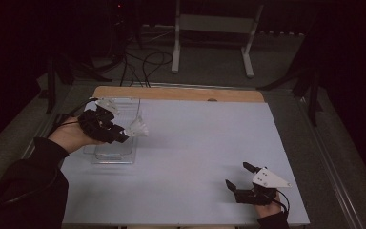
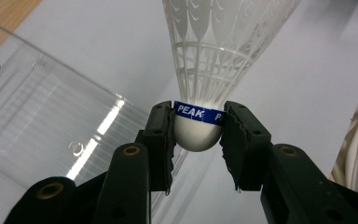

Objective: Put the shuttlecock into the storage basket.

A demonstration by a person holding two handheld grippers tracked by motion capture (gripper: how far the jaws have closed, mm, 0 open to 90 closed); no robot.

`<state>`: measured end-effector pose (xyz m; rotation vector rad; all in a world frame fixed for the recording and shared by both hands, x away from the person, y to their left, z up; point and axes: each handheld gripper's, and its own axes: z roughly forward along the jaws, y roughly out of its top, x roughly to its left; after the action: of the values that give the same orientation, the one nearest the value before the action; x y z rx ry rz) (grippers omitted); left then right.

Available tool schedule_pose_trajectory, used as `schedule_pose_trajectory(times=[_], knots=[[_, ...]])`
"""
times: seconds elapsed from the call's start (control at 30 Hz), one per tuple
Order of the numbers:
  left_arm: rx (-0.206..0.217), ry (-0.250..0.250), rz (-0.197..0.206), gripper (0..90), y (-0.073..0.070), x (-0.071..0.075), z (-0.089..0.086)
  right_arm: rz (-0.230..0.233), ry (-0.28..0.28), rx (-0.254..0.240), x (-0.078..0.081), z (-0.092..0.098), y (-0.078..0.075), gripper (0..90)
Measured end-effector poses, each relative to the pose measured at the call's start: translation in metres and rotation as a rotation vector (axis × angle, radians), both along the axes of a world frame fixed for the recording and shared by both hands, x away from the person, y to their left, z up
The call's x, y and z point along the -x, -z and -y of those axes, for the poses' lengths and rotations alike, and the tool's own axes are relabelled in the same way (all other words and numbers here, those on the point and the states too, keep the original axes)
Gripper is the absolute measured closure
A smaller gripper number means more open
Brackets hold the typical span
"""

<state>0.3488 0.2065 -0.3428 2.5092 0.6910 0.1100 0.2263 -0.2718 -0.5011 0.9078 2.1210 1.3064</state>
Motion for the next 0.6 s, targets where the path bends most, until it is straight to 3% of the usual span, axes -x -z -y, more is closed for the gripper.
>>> schedule_pose_trajectory(times=[0.3, 0.6], knots=[[-0.014, -0.052, -0.005, 65.0, 0.002, 0.0, -0.019, 0.003, 0.002, 0.0, 0.0, -0.001, 0.0, 11.3], [-0.029, -0.107, 0.016, 65.0, -0.004, 0.003, -0.037, 0.0, -0.004, 0.003, 0.0, -0.001, 0.001, 11.3]])
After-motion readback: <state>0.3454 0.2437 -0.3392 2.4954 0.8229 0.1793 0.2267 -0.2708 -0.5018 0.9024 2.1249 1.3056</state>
